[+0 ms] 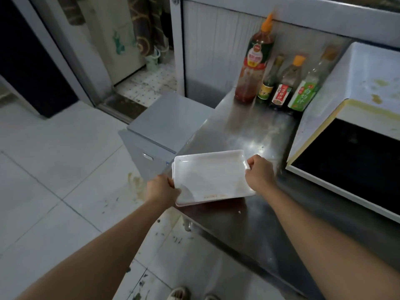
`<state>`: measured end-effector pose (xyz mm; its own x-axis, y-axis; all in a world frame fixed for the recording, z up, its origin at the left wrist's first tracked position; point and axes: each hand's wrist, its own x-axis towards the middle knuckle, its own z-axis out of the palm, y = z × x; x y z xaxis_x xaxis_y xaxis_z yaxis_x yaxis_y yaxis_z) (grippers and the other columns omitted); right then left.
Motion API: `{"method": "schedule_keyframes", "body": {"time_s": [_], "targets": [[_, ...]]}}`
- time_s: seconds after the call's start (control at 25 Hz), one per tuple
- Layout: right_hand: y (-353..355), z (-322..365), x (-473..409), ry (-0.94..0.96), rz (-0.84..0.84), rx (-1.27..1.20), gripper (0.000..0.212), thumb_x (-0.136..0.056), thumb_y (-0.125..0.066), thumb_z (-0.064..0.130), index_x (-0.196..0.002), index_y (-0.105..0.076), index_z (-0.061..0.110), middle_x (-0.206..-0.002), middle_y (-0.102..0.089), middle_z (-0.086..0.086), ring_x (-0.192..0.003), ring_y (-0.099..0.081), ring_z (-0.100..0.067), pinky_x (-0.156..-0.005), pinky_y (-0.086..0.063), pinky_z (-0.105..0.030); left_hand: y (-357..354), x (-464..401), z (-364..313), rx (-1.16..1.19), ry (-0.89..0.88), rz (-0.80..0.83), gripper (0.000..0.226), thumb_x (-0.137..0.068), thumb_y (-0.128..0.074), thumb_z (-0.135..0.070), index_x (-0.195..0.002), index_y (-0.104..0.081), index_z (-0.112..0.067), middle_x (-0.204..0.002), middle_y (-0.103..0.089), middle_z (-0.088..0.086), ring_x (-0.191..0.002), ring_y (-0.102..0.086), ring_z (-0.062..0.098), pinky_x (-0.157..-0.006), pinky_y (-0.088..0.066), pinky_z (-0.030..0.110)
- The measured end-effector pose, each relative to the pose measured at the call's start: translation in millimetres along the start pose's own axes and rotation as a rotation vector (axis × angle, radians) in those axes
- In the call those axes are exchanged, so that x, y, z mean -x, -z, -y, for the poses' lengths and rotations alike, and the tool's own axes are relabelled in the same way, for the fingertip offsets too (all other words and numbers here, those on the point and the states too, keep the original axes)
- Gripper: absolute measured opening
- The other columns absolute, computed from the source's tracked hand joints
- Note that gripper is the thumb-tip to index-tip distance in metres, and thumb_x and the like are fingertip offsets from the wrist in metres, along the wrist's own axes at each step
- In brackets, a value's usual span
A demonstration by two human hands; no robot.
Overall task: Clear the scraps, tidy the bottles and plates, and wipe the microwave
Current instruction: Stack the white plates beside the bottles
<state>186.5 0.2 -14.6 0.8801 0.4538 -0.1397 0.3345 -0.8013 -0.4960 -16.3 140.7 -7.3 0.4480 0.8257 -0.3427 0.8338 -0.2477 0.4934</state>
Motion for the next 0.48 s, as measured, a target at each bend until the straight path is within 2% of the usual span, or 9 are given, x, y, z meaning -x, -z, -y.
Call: {"method": "schedule_keyframes", "body": {"time_s": [0.08, 0.16, 0.32, 0.48], "targets": [[-6, -5, -6, 0.034, 0.038, -0.007, 0.022, -0.079, -0.052, -0.004, -0.096, -0.059, 0.006, -0.104, -0.064, -0.012, -0.096, -0.057, -0.031, -0.069, -0.036, -0.027, -6, 2, 1, 0.043, 0.038, -0.022, 0.016, -0.075, -0.068, -0.01, -0.061, -0.059, -0.013, -0.072, -0.062, 0.006, -0.074, -0.061, 0.024, -0.066, -0.053, 0.03], [-12, -8, -11, 0.067, 0.066, -0.019, 0.023, -0.078, -0.051, -0.005, -0.098, -0.059, 0.005, -0.105, -0.063, -0.013, -0.098, -0.057, -0.032, -0.071, -0.038, -0.027, -12, 4, 2, 0.046, 0.07, -0.065, 0.017, -0.075, -0.068, -0.011, -0.063, -0.057, -0.016, -0.073, -0.06, 0.003, -0.075, -0.058, 0.023, -0.064, -0.048, 0.028], [-21, -13, -16, 0.1, 0.103, -0.031, 0.022, -0.079, -0.051, -0.005, -0.097, -0.059, 0.005, -0.106, -0.062, -0.013, -0.095, -0.057, -0.031, -0.07, -0.039, -0.027, -20, 6, 4, 0.042, 0.1, -0.106, 0.007, -0.075, -0.07, -0.012, -0.078, -0.064, -0.011, -0.077, -0.06, 0.003, -0.079, -0.059, 0.024, -0.071, -0.05, 0.029], [-25, -14, -18, 0.109, 0.082, -0.024, 0.019, -0.081, -0.052, -0.003, -0.096, -0.059, 0.006, -0.106, -0.061, -0.013, -0.089, -0.055, -0.028, -0.069, -0.037, -0.026, -24, 6, 4, 0.044, 0.099, -0.152, 0.009, -0.075, -0.069, -0.009, -0.076, -0.061, -0.011, -0.068, -0.055, -0.002, -0.069, -0.053, 0.018, -0.063, -0.044, 0.026]]}}
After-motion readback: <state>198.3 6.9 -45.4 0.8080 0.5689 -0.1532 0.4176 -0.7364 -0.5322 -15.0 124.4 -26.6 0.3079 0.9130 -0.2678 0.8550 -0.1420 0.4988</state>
